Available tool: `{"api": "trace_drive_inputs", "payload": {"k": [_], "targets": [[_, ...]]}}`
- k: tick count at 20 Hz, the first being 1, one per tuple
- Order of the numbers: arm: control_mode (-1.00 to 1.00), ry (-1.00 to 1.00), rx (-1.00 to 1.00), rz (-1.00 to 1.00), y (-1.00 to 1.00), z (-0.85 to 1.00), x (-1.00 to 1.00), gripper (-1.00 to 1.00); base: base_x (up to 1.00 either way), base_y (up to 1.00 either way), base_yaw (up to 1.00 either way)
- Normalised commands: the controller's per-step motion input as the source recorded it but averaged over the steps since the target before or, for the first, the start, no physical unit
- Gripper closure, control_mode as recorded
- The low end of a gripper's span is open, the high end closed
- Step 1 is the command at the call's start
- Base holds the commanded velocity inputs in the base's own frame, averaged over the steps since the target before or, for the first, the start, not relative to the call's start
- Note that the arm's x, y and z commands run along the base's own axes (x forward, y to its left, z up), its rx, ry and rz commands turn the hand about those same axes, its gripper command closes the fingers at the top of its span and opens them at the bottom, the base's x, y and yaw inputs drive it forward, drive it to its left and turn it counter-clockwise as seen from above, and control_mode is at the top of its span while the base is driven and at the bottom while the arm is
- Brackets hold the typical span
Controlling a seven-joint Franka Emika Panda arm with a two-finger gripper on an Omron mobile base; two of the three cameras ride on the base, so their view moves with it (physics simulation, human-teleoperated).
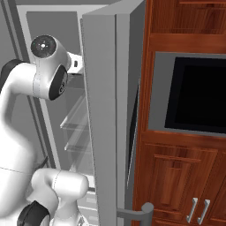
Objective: Open the fridge, remove the kiwi, cucumber, and chicken drumstick, and place them on any counter.
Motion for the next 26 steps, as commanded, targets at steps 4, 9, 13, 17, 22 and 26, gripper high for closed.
{"api": "trace_drive_inputs", "payload": {"k": [4, 9, 13, 17, 22, 26], "targets": [[-1.00, 0.00, 0.00, 0.00, 0.17, 0.00, 0.35, -1.00, 0.00, 0.00, 0.00], [-1.00, 0.00, 0.00, 0.00, 0.15, -0.03, 0.58, -1.00, 0.00, 0.00, 0.00], [-1.00, 0.00, 0.00, 0.00, 0.12, 0.00, 0.59, -1.00, 0.00, 0.00, 0.00], [-1.00, 0.00, 0.00, 0.00, 0.10, -0.06, 0.58, -1.00, 0.00, 0.00, 0.00], [-1.00, 0.00, 0.00, 0.00, 0.07, -0.18, 0.58, -1.00, 0.00, 0.00, 0.00], [-1.00, 0.00, 0.00, 0.00, 0.03, -0.20, 0.50, -1.00, 0.00, 0.00, 0.00]]}}
